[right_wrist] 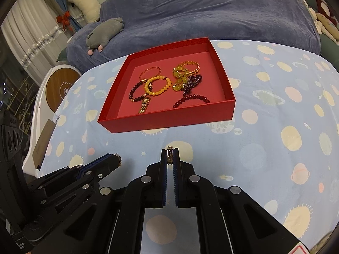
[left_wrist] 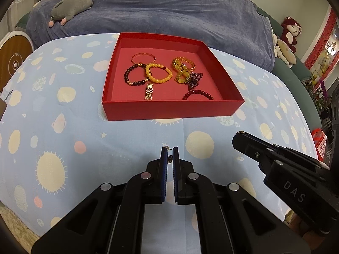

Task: Organize jewelry
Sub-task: 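Carry the gold ring in the right tool over the red box, then lower the gold ring into the red box and open the right tool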

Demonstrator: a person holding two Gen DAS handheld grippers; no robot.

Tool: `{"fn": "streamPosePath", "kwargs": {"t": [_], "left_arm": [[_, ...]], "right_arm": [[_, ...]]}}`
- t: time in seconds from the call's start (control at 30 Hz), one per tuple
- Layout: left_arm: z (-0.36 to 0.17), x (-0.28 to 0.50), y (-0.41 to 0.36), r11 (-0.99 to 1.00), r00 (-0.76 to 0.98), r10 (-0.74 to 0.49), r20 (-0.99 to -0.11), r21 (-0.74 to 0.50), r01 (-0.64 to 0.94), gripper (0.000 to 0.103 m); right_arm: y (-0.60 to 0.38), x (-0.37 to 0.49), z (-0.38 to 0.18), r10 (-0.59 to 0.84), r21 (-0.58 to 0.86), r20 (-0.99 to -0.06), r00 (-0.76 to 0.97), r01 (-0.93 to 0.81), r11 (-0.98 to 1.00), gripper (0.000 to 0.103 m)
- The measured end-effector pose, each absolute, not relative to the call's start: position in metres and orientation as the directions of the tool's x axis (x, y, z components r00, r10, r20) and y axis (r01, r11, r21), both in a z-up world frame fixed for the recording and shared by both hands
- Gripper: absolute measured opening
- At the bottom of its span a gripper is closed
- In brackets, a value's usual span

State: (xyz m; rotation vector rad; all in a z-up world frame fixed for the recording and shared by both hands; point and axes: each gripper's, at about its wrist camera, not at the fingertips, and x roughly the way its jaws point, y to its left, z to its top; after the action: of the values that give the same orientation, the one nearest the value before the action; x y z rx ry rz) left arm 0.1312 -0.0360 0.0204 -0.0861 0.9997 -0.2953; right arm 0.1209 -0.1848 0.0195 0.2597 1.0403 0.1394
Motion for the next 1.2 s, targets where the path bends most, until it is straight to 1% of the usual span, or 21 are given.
{"fn": "streamPosePath", "kwargs": {"t": [0.3,0.67,0.93,1.2], "left_arm": [[0.042,0.171,-0.042,0.959,0.551,-0.275,-0.788,-0.182,0.219,0.005],[0.061,0.239,-0.044,0.961,0.607,-0.269,-0.748,-0.169,0.217,0.005],[0.058,0.286,-0.040,0.965,0.616,-0.260,-0.744,-0.177,0.194,0.005],[0.045,0.319,-0.037,0.967,0.605,-0.252,-0.755,-0.179,0.180,0.005]], "right_arm": [[-0.185,0.171,0.040,0.245,0.277,-0.800,0.547,-0.025,0.961,0.005],[-0.184,0.242,0.053,0.243,0.258,-0.773,0.586,-0.059,0.964,0.005],[-0.196,0.287,0.043,0.244,0.283,-0.773,0.586,-0.027,0.959,0.005],[-0.201,0.319,0.031,0.233,0.273,-0.782,0.579,-0.019,0.962,0.005]]}}
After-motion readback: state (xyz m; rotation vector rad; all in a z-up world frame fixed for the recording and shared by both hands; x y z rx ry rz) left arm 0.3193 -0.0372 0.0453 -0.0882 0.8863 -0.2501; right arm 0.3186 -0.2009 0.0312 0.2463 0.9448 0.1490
